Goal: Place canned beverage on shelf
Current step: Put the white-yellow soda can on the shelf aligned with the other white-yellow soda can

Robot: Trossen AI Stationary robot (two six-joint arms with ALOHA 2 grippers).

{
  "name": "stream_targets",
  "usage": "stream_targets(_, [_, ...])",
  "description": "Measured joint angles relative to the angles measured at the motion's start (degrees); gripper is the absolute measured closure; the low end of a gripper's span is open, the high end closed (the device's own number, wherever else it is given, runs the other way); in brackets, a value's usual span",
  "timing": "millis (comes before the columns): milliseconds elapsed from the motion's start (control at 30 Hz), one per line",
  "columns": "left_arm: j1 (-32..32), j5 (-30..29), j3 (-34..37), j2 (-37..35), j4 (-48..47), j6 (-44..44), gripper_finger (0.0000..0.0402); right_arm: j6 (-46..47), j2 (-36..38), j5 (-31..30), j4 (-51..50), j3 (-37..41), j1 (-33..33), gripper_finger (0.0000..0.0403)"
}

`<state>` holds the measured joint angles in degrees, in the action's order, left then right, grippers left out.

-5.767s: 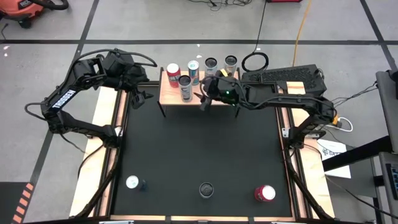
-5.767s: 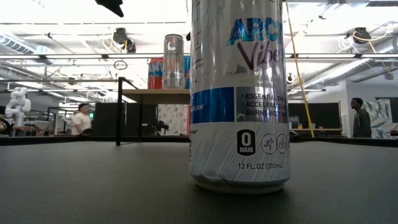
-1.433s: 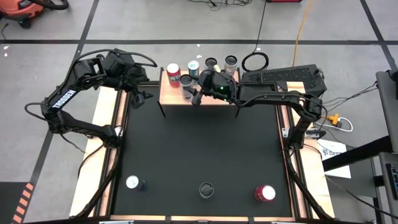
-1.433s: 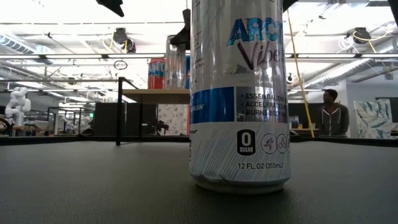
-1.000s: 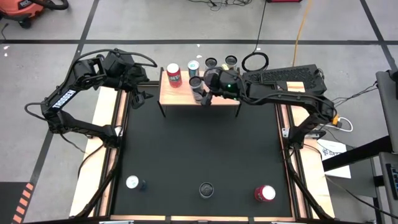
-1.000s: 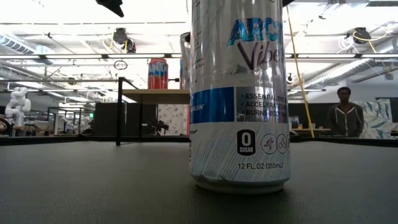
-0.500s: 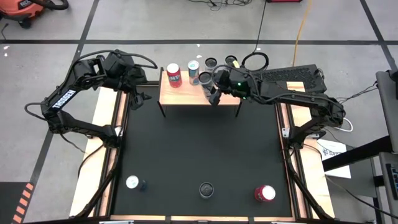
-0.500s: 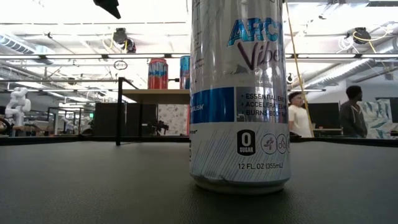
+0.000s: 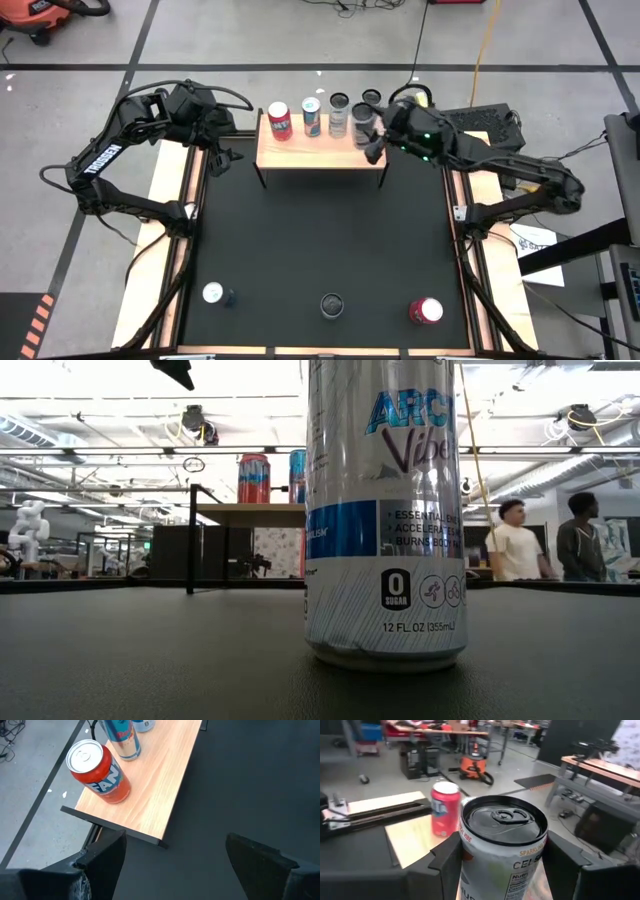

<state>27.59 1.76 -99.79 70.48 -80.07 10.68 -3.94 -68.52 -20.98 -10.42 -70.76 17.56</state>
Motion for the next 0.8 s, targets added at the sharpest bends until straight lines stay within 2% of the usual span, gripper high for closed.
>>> stream_targets(300, [0.0,0.0,0.0,0.0,0.1,0.1,0.0063,3.8,8.4,0.2,9.0,13.0,0.0,0.0207])
stream_targets(533, [0.0,0.0,0.0,0.0,0.3,0.2,0.0063,4.4,7.5,-0.1,11.6,17.0,0.2,0.0207])
stream_targets(800, [0.0,0.0,0.0,0.0,0.3,0.2,0.0063,5.0,5.6,-0.3,12.5,17.5,2.0,0.0205])
